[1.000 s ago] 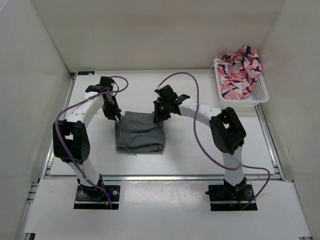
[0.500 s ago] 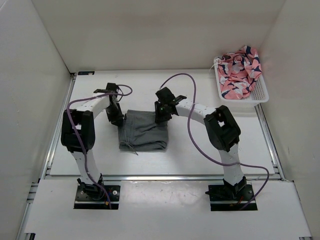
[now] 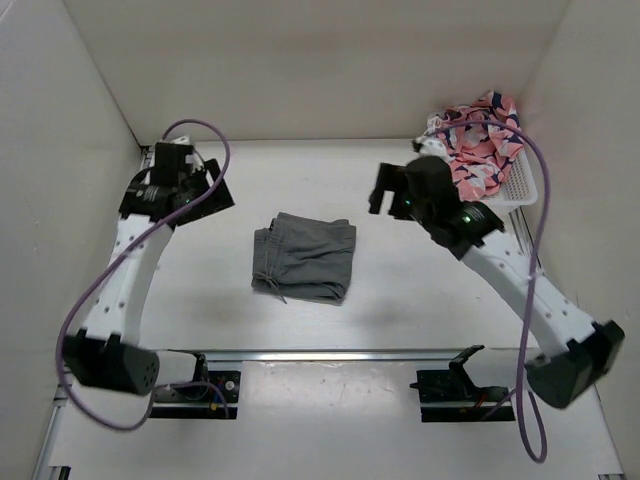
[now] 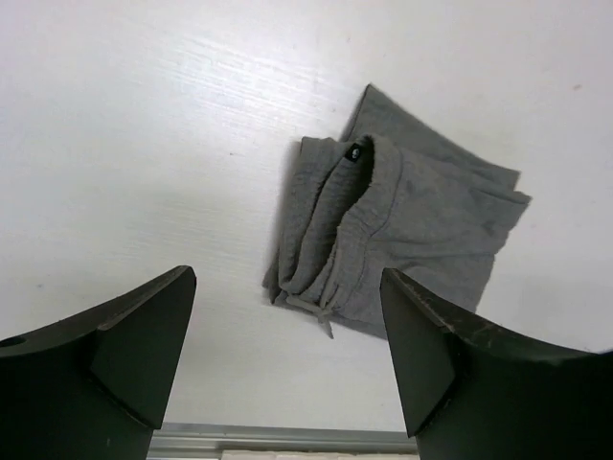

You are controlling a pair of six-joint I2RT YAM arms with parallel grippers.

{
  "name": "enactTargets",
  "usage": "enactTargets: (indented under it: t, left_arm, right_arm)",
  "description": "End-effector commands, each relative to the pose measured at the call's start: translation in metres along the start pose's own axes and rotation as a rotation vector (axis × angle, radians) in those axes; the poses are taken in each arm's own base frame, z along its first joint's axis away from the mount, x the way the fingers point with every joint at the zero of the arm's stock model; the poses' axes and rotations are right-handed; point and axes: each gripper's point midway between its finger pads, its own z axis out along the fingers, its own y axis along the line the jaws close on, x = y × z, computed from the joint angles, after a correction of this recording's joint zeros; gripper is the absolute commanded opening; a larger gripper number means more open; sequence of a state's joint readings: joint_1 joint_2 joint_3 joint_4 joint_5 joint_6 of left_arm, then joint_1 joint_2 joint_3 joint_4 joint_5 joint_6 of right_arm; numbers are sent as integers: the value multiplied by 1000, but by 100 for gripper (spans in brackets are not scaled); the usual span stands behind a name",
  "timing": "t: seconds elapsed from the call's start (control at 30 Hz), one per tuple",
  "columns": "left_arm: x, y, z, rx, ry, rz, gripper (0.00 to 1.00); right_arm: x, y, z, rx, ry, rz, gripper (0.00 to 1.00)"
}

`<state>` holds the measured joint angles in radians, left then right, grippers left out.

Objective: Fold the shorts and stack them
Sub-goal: Fold the shorts

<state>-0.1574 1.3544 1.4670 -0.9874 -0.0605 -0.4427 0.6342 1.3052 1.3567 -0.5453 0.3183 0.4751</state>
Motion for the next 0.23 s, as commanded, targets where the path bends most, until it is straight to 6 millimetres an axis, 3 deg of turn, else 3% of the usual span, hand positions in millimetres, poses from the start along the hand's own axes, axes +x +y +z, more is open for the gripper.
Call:
enactTargets:
  t: [0.0, 0.03, 0.13, 0.2]
  left_arm:
    - [3, 11, -39, -1, -95, -25, 89]
    - [8, 15, -53, 6, -129, -43, 89]
    - [11, 21, -75, 28, -210, -83, 89]
    - [19, 29, -75, 7, -216, -99, 89]
  right_arm:
    - [55, -93, -20, 338, 109, -43, 99]
    - [56, -109, -39, 375, 91, -19, 99]
    - [72, -141, -67, 460, 69, -10, 99]
    - [78, -154, -84, 488, 45, 7, 99]
